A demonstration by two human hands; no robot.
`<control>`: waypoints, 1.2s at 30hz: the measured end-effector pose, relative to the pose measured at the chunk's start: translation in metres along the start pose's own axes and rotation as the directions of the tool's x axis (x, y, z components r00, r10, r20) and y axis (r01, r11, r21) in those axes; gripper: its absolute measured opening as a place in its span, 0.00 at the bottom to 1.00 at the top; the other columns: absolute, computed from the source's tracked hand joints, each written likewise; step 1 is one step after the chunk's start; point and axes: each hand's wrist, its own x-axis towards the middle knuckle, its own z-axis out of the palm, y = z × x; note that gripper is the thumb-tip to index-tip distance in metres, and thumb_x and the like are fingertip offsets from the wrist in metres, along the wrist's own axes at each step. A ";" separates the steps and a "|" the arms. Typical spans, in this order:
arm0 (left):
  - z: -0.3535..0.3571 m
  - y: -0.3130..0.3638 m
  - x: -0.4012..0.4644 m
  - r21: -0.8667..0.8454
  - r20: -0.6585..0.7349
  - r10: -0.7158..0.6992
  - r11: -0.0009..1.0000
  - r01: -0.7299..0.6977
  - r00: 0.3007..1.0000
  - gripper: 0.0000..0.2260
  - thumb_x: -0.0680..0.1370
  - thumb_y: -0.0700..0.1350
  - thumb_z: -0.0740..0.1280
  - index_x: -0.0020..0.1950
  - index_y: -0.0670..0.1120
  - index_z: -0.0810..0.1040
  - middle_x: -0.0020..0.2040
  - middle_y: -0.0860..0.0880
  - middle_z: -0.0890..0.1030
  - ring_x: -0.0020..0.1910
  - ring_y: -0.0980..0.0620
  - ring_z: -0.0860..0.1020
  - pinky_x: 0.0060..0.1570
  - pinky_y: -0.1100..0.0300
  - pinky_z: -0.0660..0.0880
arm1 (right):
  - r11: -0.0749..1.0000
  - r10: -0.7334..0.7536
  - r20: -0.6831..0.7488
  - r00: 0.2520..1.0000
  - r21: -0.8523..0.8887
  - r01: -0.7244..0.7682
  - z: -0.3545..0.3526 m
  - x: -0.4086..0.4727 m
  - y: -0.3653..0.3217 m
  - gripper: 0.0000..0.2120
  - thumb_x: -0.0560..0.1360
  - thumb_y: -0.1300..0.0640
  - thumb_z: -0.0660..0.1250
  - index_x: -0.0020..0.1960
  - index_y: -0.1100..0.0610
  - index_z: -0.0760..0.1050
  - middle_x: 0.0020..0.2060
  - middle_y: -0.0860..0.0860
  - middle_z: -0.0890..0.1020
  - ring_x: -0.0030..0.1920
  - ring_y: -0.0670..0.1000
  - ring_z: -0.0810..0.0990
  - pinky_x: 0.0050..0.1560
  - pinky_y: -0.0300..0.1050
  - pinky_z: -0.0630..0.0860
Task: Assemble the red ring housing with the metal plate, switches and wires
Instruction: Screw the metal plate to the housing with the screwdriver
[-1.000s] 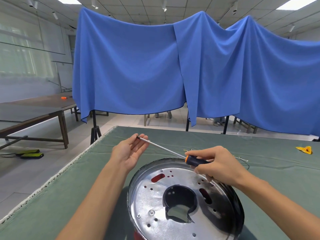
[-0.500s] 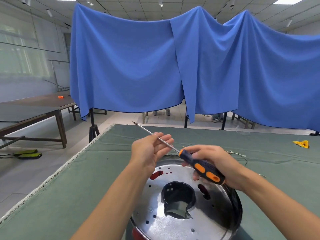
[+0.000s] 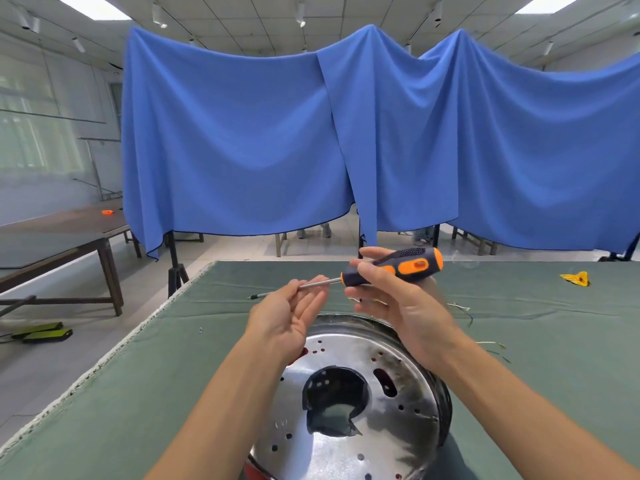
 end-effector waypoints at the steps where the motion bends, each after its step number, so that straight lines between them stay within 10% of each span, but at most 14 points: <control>1: 0.001 -0.001 -0.001 0.035 0.015 0.000 0.999 0.000 1.000 0.07 0.82 0.37 0.58 0.49 0.35 0.72 0.42 0.36 0.82 0.29 0.45 0.83 0.30 0.56 0.81 | 0.993 -0.058 -0.062 0.996 -0.105 0.051 0.000 -0.001 -0.001 0.11 0.64 0.51 0.74 0.45 0.52 0.81 0.41 0.55 0.85 0.35 0.52 0.82 0.30 0.40 0.77; 5: 0.002 0.000 -0.004 0.153 0.074 0.001 0.988 -0.012 0.997 0.08 0.81 0.39 0.60 0.50 0.34 0.74 0.36 0.38 0.84 0.32 0.45 0.84 0.28 0.57 0.80 | 0.970 -0.144 -0.105 0.984 -0.213 0.119 -0.008 -0.005 -0.002 0.16 0.64 0.46 0.74 0.41 0.58 0.82 0.26 0.56 0.77 0.20 0.51 0.71 0.20 0.37 0.67; 10: 0.003 -0.012 0.001 0.596 0.096 0.069 0.795 -0.113 0.993 0.19 0.83 0.49 0.54 0.47 0.37 0.77 0.37 0.41 0.84 0.28 0.48 0.81 0.23 0.59 0.75 | 0.992 -0.118 -0.128 0.985 -0.070 0.109 -0.016 -0.009 0.001 0.09 0.68 0.56 0.73 0.47 0.57 0.81 0.34 0.59 0.84 0.33 0.55 0.84 0.29 0.41 0.79; 11: 0.000 -0.016 0.006 0.755 0.112 0.184 0.623 -0.204 0.977 0.17 0.82 0.48 0.55 0.47 0.39 0.78 0.39 0.42 0.84 0.29 0.50 0.80 0.26 0.59 0.76 | 0.989 -0.138 -0.141 0.980 -0.074 0.129 -0.018 -0.009 0.003 0.08 0.70 0.58 0.72 0.49 0.57 0.81 0.35 0.59 0.85 0.35 0.56 0.85 0.31 0.41 0.80; 14: -0.012 -0.023 0.027 0.847 0.451 0.328 -0.452 -0.281 0.830 0.11 0.77 0.47 0.60 0.56 0.47 0.77 0.55 0.50 0.80 0.54 0.51 0.75 0.48 0.55 0.73 | 0.978 -0.198 -0.185 0.963 -0.098 0.182 -0.024 -0.010 0.006 0.08 0.72 0.61 0.71 0.51 0.57 0.81 0.37 0.58 0.85 0.38 0.58 0.85 0.36 0.44 0.82; 16: -0.012 -0.025 0.044 0.646 0.503 0.114 -0.707 -0.286 0.857 0.18 0.76 0.48 0.62 0.66 0.48 0.70 0.63 0.49 0.75 0.64 0.48 0.69 0.56 0.54 0.69 | 0.975 -0.217 -0.221 0.951 -0.103 0.198 -0.029 -0.010 0.008 0.07 0.72 0.61 0.72 0.50 0.56 0.81 0.36 0.58 0.85 0.37 0.58 0.85 0.36 0.45 0.82; 21: 0.008 -0.029 0.081 0.822 0.330 -0.147 -0.440 -0.361 0.932 0.13 0.74 0.56 0.69 0.52 0.50 0.76 0.49 0.47 0.81 0.44 0.48 0.81 0.45 0.53 0.79 | 0.967 -0.237 -0.237 0.942 -0.153 0.204 -0.042 -0.003 0.014 0.06 0.72 0.61 0.72 0.49 0.56 0.81 0.34 0.56 0.85 0.36 0.56 0.85 0.34 0.41 0.80; 36: -0.043 0.013 0.058 0.846 0.194 -0.004 -0.505 -0.169 0.981 0.14 0.79 0.51 0.63 0.37 0.47 0.69 0.33 0.51 0.73 0.30 0.53 0.71 0.26 0.62 0.65 | 0.950 -0.252 -0.146 0.957 -0.226 0.216 -0.031 0.007 0.027 0.07 0.73 0.60 0.72 0.50 0.55 0.81 0.37 0.55 0.85 0.36 0.55 0.85 0.36 0.45 0.82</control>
